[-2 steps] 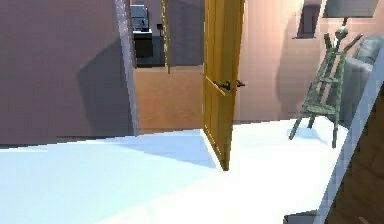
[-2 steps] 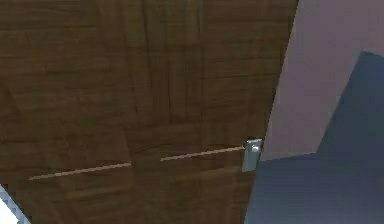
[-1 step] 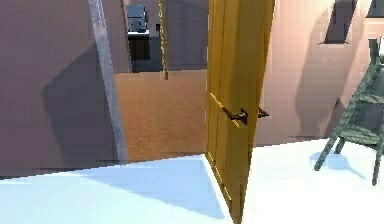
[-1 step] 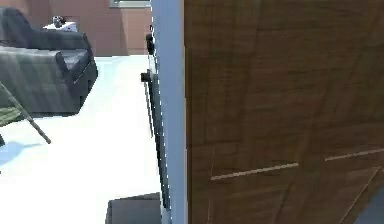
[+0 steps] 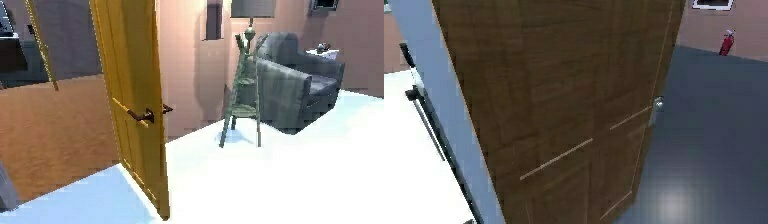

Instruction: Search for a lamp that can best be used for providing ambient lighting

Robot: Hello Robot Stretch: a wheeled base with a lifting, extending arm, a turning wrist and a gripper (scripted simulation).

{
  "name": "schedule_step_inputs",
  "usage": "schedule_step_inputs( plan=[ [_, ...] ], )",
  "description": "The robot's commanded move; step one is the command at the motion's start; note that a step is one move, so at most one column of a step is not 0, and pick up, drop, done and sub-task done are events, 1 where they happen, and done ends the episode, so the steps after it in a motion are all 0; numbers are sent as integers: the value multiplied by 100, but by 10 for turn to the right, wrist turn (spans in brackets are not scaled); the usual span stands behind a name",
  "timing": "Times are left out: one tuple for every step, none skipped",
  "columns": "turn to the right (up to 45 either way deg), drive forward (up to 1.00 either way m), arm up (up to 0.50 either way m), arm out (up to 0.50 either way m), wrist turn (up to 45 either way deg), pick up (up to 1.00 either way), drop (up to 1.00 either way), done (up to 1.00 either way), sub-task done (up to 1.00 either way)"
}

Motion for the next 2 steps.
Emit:
schedule_step_inputs(
  plan=[
    [0,100,0,0,0,0,0,0,0],
    [180,0,0,0,0,0,0,0,0]
  ],
)
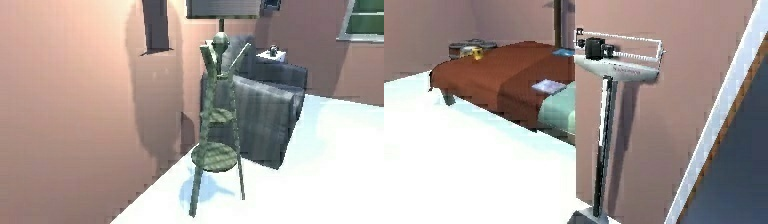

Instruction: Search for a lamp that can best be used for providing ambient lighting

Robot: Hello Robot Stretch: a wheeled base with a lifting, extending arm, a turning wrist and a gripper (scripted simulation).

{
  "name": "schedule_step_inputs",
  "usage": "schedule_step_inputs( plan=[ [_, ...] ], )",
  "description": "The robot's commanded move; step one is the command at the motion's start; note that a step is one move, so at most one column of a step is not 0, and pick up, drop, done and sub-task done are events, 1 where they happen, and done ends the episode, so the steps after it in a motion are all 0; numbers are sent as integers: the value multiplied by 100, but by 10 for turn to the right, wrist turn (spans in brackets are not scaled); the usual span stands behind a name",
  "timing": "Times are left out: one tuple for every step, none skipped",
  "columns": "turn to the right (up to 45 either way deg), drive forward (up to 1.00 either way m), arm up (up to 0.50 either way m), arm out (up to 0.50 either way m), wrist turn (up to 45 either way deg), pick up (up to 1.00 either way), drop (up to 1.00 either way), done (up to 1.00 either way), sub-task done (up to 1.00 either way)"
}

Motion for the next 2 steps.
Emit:
schedule_step_inputs(
  plan=[
    [30,0,0,0,0,0,0,0,0],
    [0,10,0,0,0,0,0,0,0]
  ],
)
